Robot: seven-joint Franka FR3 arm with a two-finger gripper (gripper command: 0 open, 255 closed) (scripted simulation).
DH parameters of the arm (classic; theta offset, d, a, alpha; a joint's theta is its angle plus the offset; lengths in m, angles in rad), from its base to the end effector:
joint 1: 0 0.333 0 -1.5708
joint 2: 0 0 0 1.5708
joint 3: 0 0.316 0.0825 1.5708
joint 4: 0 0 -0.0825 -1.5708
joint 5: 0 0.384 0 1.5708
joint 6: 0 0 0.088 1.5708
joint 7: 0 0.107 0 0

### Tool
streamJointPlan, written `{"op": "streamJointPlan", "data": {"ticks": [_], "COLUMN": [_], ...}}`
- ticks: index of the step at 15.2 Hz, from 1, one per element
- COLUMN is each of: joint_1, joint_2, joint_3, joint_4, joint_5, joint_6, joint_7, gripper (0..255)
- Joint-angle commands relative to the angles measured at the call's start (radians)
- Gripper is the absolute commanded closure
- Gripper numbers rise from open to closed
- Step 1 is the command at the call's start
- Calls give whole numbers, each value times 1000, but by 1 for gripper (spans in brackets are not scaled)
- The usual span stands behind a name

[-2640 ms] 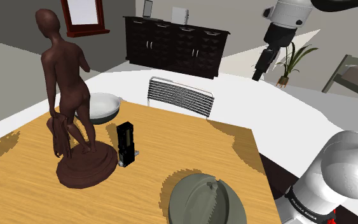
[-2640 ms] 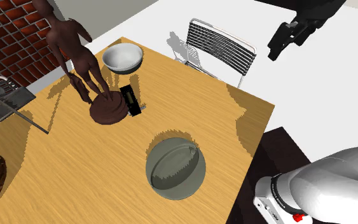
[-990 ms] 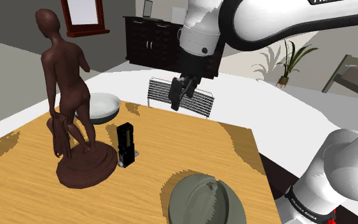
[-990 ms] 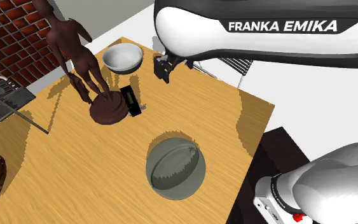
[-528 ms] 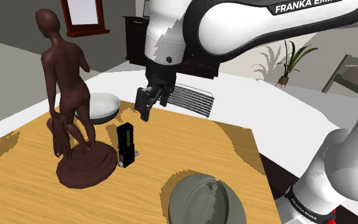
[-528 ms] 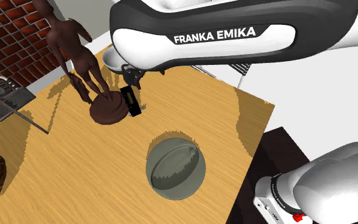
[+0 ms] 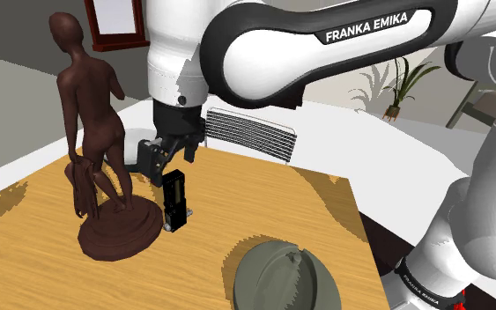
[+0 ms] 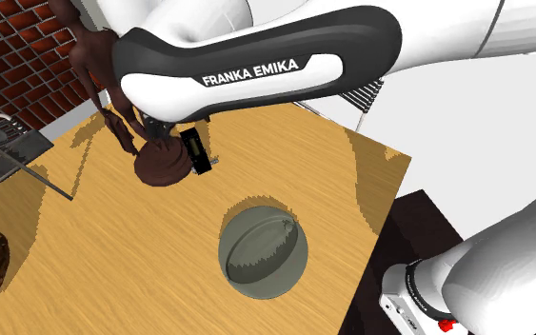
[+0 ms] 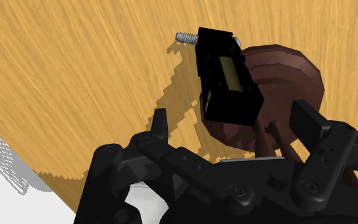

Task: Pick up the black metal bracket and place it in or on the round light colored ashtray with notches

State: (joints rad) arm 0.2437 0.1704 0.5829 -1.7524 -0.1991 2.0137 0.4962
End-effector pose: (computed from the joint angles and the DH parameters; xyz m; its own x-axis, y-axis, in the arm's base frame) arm 0.4407 0.4330 0.4934 0.9128 0.3804 0.1489 0.3807 -0.9243 0.0276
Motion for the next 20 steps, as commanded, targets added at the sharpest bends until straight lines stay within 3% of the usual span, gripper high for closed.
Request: {"op": "streamJointPlan", "data": {"ticks": [1,6,13,14,20], "joint_1": [7,9,9,9,10], "joint_2": [21,46,46,46,46], "joint_3": [0,-6,-6,-6,-6], "joint_4": [-2,-33,-33,-33,-34], "joint_5": [-15,-34,-34,-34,-34], "joint_6": [20,71,71,71,72], "joint_7": [12,25,25,25,25], "gripper": [0,0,0,255,255]}}
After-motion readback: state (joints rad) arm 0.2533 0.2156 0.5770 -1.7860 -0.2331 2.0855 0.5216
